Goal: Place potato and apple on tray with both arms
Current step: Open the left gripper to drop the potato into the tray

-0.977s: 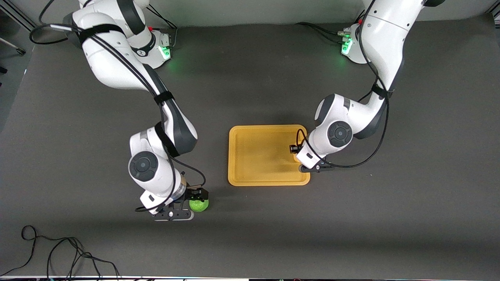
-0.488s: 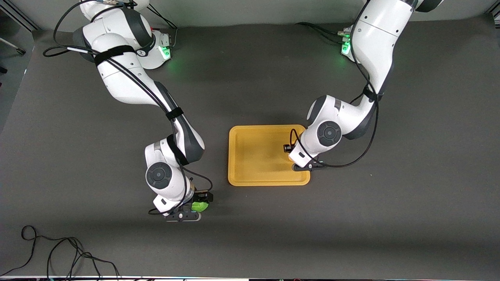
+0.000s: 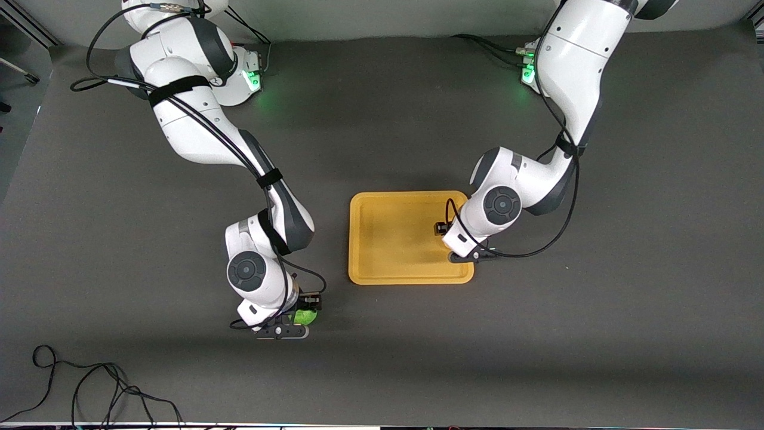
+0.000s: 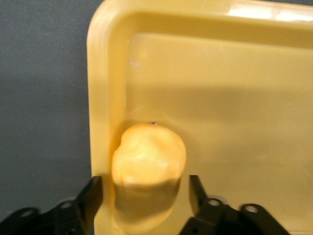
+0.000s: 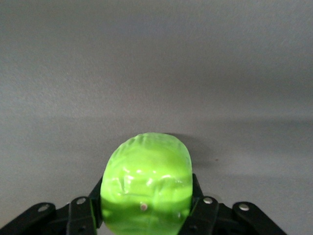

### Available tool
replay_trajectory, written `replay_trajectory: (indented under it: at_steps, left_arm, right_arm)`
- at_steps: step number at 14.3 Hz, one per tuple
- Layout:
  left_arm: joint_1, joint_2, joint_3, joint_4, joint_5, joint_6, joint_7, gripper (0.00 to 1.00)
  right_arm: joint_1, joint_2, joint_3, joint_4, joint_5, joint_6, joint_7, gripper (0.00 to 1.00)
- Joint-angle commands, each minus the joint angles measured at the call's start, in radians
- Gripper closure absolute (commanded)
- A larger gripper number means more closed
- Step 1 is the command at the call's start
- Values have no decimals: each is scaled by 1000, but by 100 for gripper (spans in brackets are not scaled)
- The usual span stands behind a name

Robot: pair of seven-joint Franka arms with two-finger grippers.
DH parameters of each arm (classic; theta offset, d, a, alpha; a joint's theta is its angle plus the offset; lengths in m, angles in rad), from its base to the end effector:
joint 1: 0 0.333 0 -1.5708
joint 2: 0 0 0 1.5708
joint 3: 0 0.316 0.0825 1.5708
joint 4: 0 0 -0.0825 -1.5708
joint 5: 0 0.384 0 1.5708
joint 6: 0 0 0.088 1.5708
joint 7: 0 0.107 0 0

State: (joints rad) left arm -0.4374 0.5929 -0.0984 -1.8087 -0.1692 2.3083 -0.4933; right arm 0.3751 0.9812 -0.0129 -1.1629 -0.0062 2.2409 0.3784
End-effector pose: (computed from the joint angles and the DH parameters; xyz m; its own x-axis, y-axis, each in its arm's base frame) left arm 0.5532 -0.3279 0.2083 0.9820 0.0816 -0.1706 0.0994 -0.9901 0.0988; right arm 0.7226 0.2769 0.2032 0.9954 -0.0073 0.0957 -0.0053 -0.9998 -0.0209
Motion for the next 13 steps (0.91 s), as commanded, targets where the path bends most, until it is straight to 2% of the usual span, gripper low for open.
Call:
replay_trajectory:
  at_steps: [1,3,5,7,10,12,13]
  left_arm:
    - [-12,-8,14,12,23,-21,-36,0]
    - [15,-68,20,11,25,-58,-33,0]
    - [92,-175,37,21,54,-258,5,0]
    - [166,-281,36,22,120,-380,131,0]
    - [189,-388,55,-7,143,-424,271,0]
    - [254,-508,63,-58,151,-448,416,0]
    - [320,-581,63,-110,151,-432,518,0]
  right_arm:
    - [-4,-79,-4,-6,-12,-65,13,58]
    - [-2,-162,-4,-9,-12,-160,13,58]
    - [1,-254,-4,-9,-12,-287,8,58]
    - [4,-338,-2,-26,-5,-403,7,58]
    - [62,-453,7,-115,0,-438,54,58]
    - [125,-455,7,-100,0,-440,132,58]
    - [177,-451,7,-98,-1,-440,183,58]
